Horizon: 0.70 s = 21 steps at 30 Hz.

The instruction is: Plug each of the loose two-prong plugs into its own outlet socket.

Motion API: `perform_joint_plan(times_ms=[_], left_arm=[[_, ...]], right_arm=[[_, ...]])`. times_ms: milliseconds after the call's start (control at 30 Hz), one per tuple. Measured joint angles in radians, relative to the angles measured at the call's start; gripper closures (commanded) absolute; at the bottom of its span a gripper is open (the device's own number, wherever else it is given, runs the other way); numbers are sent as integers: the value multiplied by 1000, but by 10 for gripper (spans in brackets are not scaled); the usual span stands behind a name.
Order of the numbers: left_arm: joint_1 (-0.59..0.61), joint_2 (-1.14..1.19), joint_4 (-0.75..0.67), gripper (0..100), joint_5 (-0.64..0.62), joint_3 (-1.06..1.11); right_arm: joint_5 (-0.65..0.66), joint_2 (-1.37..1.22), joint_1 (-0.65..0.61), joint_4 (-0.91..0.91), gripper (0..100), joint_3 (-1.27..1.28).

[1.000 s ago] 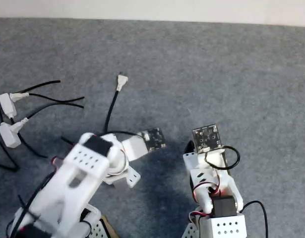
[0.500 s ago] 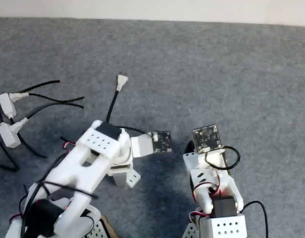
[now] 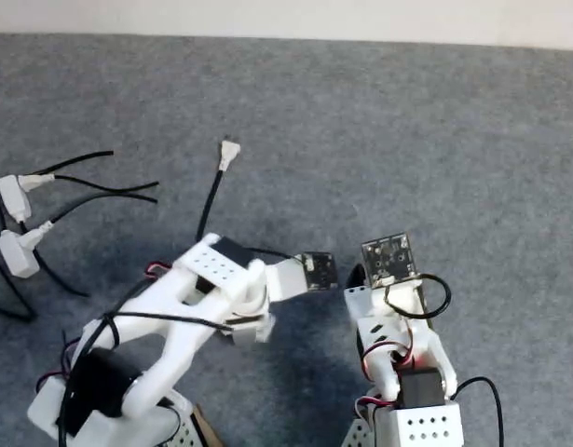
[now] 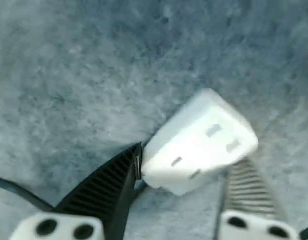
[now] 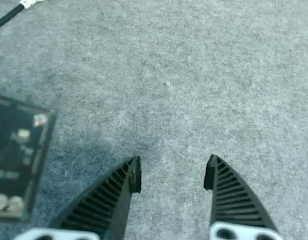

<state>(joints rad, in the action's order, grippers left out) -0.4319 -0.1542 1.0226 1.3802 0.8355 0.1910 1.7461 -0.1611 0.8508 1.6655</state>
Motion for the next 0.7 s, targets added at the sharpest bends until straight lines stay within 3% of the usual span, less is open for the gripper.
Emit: perform_joint_plan(times_ms=[300, 467, 700], left_arm=[[0, 3, -3, 972, -267, -5], [2, 5, -3, 967, -330, -15], [68, 8, 34, 715, -341, -80]], right_arm=[[0, 0, 0, 0, 792, 0], [0, 0, 0, 0, 792, 0], [0, 0, 0, 0, 792, 0]])
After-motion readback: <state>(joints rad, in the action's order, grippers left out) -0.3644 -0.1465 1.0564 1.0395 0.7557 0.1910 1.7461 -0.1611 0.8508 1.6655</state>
